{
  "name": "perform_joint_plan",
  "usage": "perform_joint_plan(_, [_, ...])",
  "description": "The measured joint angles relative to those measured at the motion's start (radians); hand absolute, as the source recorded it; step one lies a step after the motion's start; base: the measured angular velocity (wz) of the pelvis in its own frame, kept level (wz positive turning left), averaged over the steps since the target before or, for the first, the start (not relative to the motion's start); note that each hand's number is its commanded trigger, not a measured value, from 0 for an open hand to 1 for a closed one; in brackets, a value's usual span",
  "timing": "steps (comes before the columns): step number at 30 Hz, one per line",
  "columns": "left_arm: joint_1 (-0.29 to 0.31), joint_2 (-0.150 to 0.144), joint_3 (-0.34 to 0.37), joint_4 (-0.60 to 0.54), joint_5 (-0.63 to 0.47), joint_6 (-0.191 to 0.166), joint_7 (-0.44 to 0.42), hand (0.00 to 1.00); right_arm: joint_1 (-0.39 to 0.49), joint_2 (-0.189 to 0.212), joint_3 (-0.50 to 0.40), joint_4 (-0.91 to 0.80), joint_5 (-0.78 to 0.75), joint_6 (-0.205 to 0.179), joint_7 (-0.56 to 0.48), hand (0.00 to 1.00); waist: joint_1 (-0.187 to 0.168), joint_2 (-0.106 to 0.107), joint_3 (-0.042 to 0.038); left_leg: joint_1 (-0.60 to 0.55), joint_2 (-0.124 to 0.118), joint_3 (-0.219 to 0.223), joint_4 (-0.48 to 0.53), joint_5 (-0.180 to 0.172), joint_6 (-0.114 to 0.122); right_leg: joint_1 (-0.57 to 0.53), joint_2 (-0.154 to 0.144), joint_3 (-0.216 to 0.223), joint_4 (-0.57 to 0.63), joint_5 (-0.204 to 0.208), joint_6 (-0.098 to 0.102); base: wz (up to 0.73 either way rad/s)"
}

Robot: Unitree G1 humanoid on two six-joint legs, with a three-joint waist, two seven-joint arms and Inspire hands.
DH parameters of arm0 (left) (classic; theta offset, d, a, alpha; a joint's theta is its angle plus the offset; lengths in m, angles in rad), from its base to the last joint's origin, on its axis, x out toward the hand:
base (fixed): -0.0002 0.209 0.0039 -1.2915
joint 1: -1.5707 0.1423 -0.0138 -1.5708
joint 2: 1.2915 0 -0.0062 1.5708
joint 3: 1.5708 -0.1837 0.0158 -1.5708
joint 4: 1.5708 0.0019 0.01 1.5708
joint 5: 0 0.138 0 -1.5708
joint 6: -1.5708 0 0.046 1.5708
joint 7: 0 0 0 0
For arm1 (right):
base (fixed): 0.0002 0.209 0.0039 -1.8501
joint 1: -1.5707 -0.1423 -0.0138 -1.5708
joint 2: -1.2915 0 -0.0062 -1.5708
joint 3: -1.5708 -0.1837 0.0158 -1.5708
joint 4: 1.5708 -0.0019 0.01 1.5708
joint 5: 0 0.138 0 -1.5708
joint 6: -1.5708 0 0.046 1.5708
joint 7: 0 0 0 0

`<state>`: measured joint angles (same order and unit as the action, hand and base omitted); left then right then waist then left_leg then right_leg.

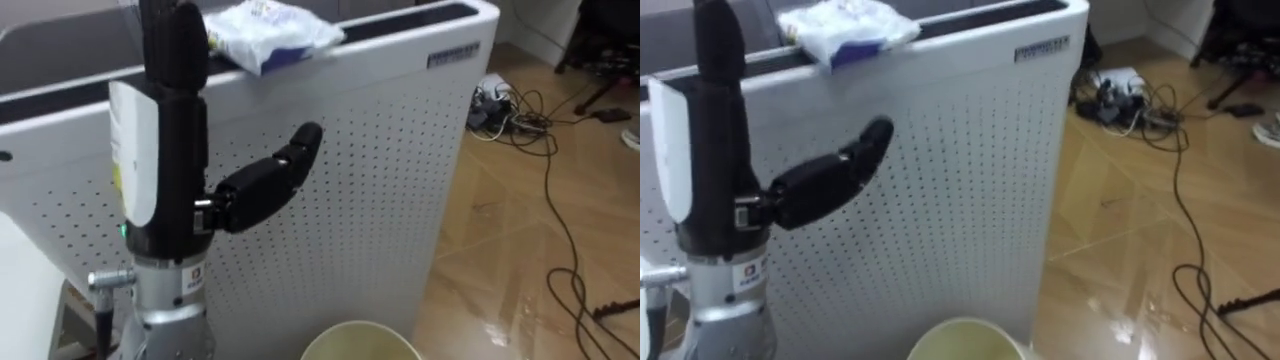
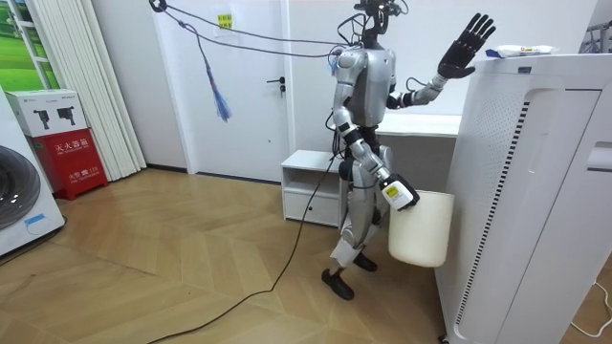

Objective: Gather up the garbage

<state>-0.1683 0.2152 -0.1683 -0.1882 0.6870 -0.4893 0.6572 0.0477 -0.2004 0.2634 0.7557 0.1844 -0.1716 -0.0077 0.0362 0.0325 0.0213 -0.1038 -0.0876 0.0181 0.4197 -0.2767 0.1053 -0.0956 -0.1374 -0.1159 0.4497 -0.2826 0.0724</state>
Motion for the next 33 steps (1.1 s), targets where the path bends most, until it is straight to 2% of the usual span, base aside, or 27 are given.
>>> perform_joint_plan(4, [0.001,0.003,-0.002,-0.007,0.029,0.015,0.006,0.0,0.001,0.0,0.002,-0.015,-0.01,0.0,0.013,1.0,0.0,-0.008,-0.0027,0.046,0.015,-0.007,-0.047,0.005,-0.009,0.062,0.022,-0.015,-0.08,0.016,-0.008,-0.01])
perform_joint_plan(9, [0.007,0.013,-0.001,-0.065,0.087,0.057,-0.008,0.0,0.001,-0.001,0.0,-0.029,-0.033,0.0,0.044,1.0,0.001,-0.026,-0.0141,0.072,0.027,-0.028,-0.086,0.012,-0.02,0.112,0.042,-0.026,-0.164,0.036,-0.017,0.05])
perform_joint_plan(16, [0.008,0.037,0.0,-0.103,0.156,0.095,-0.037,0.0,0.006,-0.006,0.0,-0.027,-0.039,0.001,0.075,1.0,0.008,-0.028,-0.0166,0.134,0.032,-0.049,-0.134,0.019,-0.032,0.181,0.056,-0.022,-0.233,0.05,-0.023,-0.03])
perform_joint_plan(21, [0.009,0.094,-0.001,-0.106,0.225,0.127,-0.043,0.0,0.007,-0.006,0.0,-0.034,-0.05,0.012,0.084,1.0,0.014,-0.022,-0.0147,0.16,0.041,-0.059,-0.158,0.025,-0.041,0.184,0.065,-0.022,-0.229,0.051,-0.025,-0.03])
perform_joint_plan(23, [0.011,0.098,-0.002,-0.108,0.232,0.129,-0.042,0.0,0.008,-0.008,0.0,-0.035,-0.065,0.016,0.083,1.0,0.016,-0.013,-0.0161,0.169,0.04,-0.075,-0.169,0.026,-0.042,0.193,0.066,-0.024,-0.236,0.051,-0.025,0.01])
perform_joint_plan(27, [0.024,0.11,-0.002,-0.108,0.233,0.13,-0.04,0.0,0.008,-0.021,0.0,-0.041,-0.079,0.021,0.083,1.0,0.023,0.005,-0.0146,0.177,0.04,-0.077,-0.192,0.03,-0.049,0.211,0.068,-0.022,-0.265,0.053,-0.028,0.06])
perform_joint_plan(33, [0.061,0.121,0.003,-0.122,0.275,0.141,-0.055,0.0,0.012,-0.042,-0.006,-0.063,-0.083,0.03,0.095,1.0,0.026,0.013,-0.0175,0.183,0.041,-0.079,-0.204,0.034,-0.055,0.224,0.071,-0.029,-0.282,0.055,-0.032,0.0])
